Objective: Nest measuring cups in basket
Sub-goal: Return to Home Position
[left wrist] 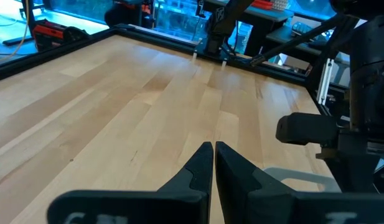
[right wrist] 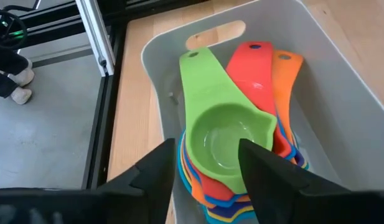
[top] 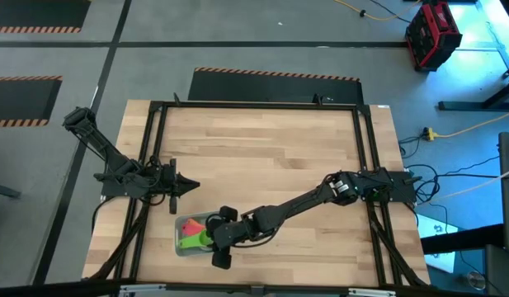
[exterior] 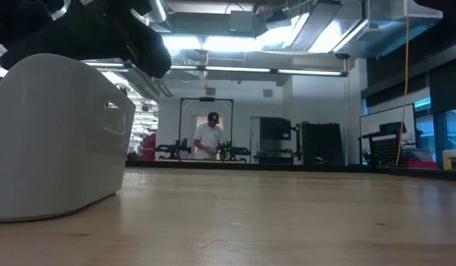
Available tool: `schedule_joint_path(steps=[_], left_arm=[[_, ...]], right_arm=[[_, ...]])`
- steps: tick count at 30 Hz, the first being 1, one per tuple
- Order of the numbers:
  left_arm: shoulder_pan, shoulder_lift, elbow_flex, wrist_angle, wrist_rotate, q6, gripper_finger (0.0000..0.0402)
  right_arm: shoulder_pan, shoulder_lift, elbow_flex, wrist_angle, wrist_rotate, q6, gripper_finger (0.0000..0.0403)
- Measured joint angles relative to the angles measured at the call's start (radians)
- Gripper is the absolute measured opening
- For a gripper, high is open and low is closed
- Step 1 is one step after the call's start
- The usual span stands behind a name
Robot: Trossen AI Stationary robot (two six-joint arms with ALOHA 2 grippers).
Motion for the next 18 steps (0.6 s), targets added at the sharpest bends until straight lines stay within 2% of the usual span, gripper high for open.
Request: schedule_joint_path(steps=[6, 9, 13, 18], left_arm=[[0.000, 0.000, 0.000, 0.000, 0.000, 0.000, 0.0011], [0.000, 0.000, 0.000, 0.000, 0.000, 0.000, 0.0011], [0.000, 0.000, 0.000, 0.000, 0.000, 0.000, 0.0011], [0.000, 0.000, 0.000, 0.000, 0.000, 0.000, 0.0011]], right_arm=[[-0.004, -0.003, 0.000, 0.004, -0.045, 0.008, 0.0169], [-0.004, -0.032, 0.010, -0.008, -0.109, -0.074, 0.0154], [0.006, -0.112, 0.038, -0.059, -0.119, -0.164, 0.0139], [0.020, -0.237, 0.040, -0.222, -0.117, -0.238, 0.0120]])
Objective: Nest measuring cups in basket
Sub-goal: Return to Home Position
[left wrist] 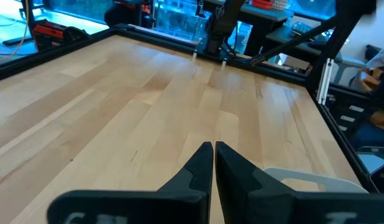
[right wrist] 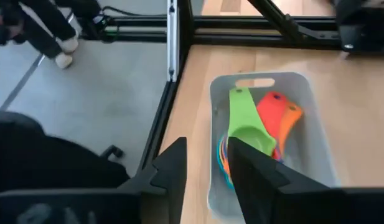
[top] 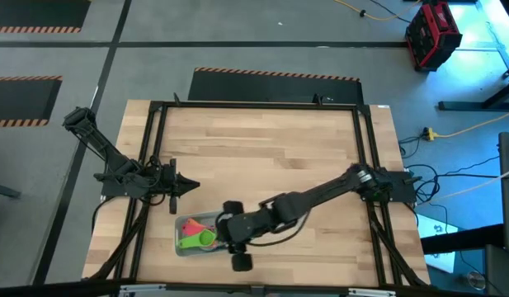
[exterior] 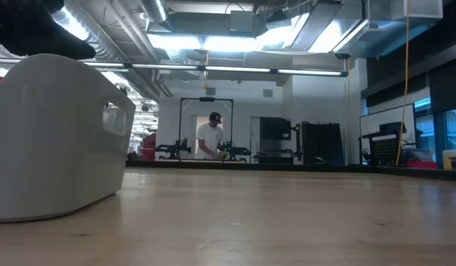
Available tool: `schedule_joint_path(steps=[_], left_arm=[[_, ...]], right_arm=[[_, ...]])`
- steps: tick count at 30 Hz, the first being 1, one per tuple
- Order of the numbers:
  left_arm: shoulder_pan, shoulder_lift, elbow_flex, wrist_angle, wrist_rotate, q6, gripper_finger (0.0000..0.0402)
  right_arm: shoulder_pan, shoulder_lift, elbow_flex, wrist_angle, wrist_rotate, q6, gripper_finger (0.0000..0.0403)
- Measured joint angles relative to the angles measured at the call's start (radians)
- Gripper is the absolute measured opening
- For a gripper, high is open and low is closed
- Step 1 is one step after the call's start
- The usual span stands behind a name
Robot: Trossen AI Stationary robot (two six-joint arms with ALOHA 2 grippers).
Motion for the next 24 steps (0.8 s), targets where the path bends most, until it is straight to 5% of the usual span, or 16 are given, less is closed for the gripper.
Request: schedule_joint_path(steps=[10, 18, 24], left_arm=[[0.000, 0.000, 0.000, 0.000, -0.003, 0.002, 0.0011], [0.000, 0.000, 0.000, 0.000, -0.004, 0.002, 0.0011], [0.000, 0.000, 0.000, 0.000, -0.007, 0.018, 0.0011]], right_arm=[[0.028, -0.283, -0.009, -0.254, 0.066, -0.124, 0.0080], [0.052, -0.425, -0.011, -0.440, 0.066, -0.188, 0.0011], [0.057, -0.483, -0.011, -0.578, 0.084, -0.215, 0.0013]])
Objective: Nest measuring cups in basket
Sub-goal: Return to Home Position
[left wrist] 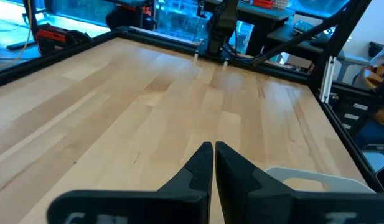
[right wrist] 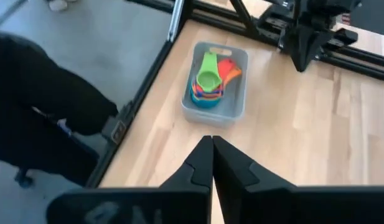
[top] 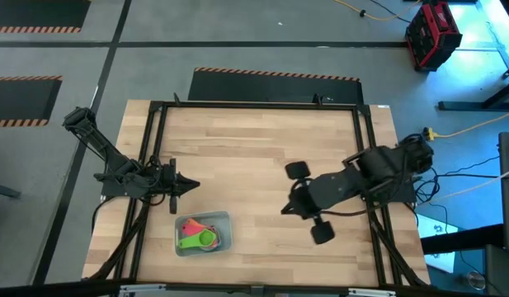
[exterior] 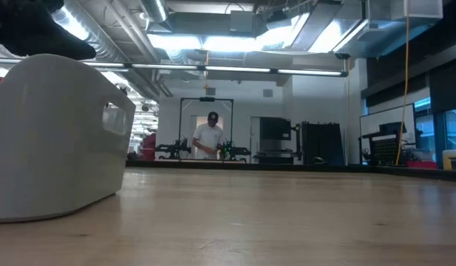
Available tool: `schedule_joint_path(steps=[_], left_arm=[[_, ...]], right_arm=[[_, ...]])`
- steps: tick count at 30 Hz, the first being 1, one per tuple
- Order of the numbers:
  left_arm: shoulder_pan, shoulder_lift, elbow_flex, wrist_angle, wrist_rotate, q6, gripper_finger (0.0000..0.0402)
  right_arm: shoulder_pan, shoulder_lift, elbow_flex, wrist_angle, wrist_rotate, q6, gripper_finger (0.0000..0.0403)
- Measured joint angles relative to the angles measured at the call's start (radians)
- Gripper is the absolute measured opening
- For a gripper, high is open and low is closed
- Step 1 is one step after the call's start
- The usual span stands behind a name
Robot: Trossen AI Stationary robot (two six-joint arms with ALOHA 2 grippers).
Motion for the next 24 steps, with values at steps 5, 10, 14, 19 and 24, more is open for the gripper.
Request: schedule_joint_path(steps=[5, 10, 14, 19, 24], left_arm=[[0.010, 0.000, 0.000, 0.000, -0.007, 0.008, 0.0011], [0.042, 0.000, 0.000, 0.000, -0.008, 0.032, 0.0011], [0.072, 0.000, 0.000, 0.000, -0.008, 0.059, 0.0011], [0.108, 0.000, 0.000, 0.001, -0.005, 0.061, 0.0011], [0.140, 0.000, 0.000, 0.001, 0.009, 0.076, 0.0011]], right_arm=[[0.000, -0.053, -0.002, -0.070, 0.035, -0.026, 0.0005], [0.000, -0.185, -0.179, 0.000, 0.076, -0.018, 0.0015], [0.000, -0.355, -0.473, 0.218, 0.075, -0.017, 0.0009], [-0.005, -0.582, -0.815, 0.492, 0.076, -0.009, 0.0010], [-0.004, -0.784, -1.082, 0.701, 0.076, 0.011, 0.0021]])
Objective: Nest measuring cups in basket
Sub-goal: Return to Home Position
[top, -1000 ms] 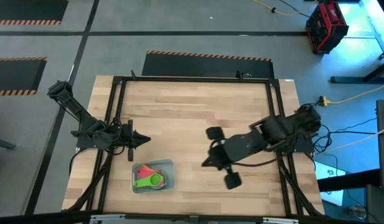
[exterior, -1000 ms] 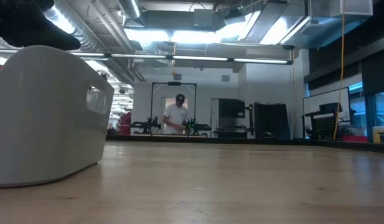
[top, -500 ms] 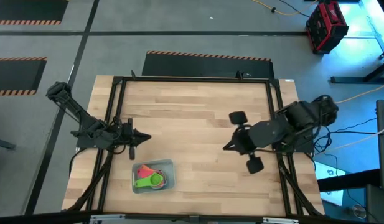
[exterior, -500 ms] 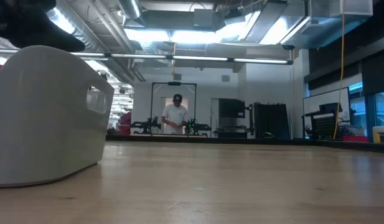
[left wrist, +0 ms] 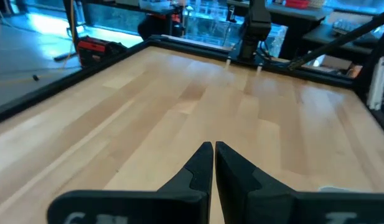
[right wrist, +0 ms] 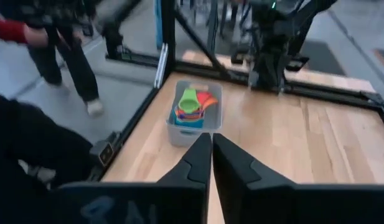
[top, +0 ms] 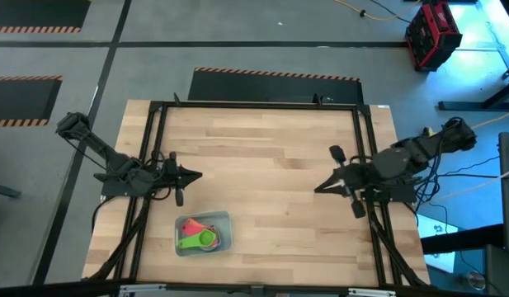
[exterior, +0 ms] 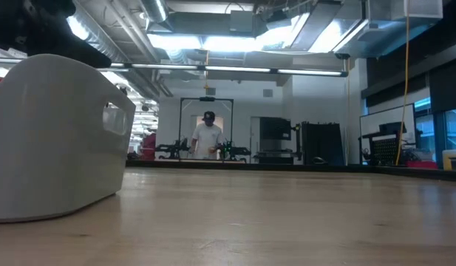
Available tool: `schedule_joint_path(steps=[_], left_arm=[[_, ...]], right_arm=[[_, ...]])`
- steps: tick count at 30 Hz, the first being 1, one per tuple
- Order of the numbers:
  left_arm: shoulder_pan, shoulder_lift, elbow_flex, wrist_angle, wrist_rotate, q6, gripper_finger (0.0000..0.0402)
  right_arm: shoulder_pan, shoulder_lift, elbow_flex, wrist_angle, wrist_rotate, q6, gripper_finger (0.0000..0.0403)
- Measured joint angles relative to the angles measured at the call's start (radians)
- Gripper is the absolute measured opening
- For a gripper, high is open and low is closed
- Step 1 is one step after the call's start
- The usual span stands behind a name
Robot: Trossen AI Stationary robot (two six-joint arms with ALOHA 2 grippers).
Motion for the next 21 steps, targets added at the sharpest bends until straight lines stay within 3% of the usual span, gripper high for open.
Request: schedule_joint_path(steps=[10, 21], left_arm=[[0.070, 0.000, 0.000, 0.002, 0.010, 0.167, 0.0011], [0.287, 0.000, 0.000, 0.009, 0.289, 0.244, 0.0011]], right_arm=[[0.000, -0.288, -0.380, 0.264, 0.000, -0.006, 0.0014], [0.000, -0.500, -0.662, 0.467, -0.007, -0.006, 0.0005]])
